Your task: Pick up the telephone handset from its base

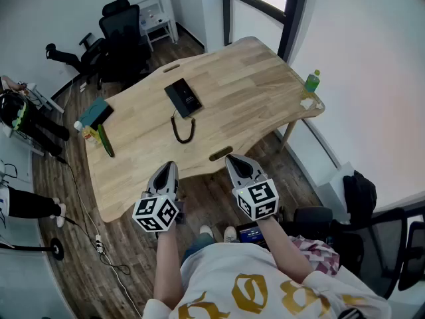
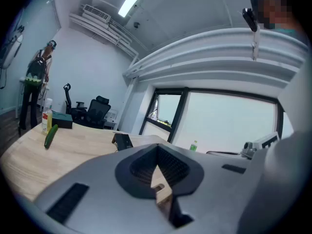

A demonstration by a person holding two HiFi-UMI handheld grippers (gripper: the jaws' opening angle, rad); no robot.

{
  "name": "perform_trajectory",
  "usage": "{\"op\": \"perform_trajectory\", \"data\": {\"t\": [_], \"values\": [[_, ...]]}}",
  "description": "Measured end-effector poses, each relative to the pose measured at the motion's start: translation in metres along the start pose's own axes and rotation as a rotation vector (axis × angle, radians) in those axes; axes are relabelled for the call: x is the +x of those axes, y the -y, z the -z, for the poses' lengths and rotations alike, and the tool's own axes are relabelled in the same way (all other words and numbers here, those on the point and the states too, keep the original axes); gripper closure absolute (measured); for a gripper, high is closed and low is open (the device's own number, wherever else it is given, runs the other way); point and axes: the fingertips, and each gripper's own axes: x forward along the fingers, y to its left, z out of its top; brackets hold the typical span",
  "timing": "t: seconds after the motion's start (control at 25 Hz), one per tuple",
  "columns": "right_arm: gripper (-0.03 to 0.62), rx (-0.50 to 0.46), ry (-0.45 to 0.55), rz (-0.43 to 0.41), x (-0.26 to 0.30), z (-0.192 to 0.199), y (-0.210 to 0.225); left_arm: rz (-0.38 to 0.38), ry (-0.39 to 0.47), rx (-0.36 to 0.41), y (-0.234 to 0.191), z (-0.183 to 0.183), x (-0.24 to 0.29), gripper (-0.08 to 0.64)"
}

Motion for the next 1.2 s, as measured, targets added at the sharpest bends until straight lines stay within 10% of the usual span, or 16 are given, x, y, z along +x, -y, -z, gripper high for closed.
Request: {"op": "perform_trajectory", "data": {"t": [0.72,1.2], "values": [[0.588,0.061,-0.024,-0.003,-0.013,0.006,-0.002,-0.006,-0.041,-0.006,0.001,0.010,-0.014,0.555],[0.588,0.057,-0.068,0.031,0.048,0.015,0.049,-0.001,-0.046,-0.047,-0.040,0.010,0.065,0.555]]}}
